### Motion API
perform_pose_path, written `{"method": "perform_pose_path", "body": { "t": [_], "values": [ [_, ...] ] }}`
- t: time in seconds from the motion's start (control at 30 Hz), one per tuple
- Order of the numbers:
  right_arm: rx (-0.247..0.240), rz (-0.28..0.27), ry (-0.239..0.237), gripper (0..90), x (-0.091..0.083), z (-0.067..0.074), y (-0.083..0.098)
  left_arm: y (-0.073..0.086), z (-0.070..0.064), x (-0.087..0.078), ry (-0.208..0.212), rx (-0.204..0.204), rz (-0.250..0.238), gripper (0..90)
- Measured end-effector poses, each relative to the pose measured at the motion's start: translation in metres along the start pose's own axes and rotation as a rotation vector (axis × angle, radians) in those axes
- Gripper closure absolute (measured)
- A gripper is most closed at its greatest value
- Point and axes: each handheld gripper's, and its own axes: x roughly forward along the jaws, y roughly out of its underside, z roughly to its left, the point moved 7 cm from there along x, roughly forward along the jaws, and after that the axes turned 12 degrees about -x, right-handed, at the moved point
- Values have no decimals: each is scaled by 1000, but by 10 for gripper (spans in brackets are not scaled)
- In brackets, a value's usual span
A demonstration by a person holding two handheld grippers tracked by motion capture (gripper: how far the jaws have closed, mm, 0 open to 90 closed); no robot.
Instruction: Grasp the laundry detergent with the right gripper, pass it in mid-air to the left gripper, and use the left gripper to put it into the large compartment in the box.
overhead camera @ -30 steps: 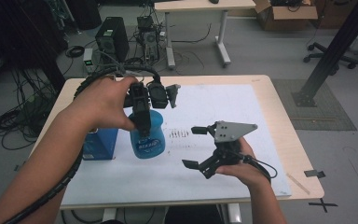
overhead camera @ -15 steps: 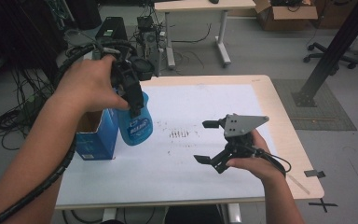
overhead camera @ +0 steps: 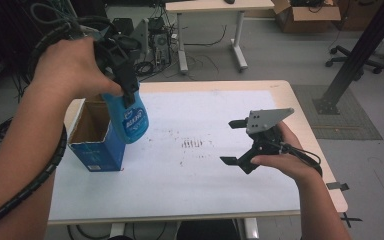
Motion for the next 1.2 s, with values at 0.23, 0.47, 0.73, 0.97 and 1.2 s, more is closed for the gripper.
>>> {"method": "perform_pose_path", "body": {
  "t": [0.23, 0.47, 0.73, 0.97, 1.2],
  "values": [
    [11, 65, -41, 8, -8, -5, 8, 2, 22, -12, 38, -92, -1, 380],
    [2, 173, -89, 13, -12, -12, 15, 6, 41, -15, 34, -154, 18, 380],
    [-13, 319, -137, 21, -13, -17, 20, 7, 62, -12, 30, -280, 22, 380],
    [-23, 366, -153, 23, -16, -21, 17, 7, 77, -9, 14, -358, 19, 380],
    [-10, 399, -162, 25, -23, -23, 21, 7, 90, -3, 31, -436, 18, 380]
  ]
}}
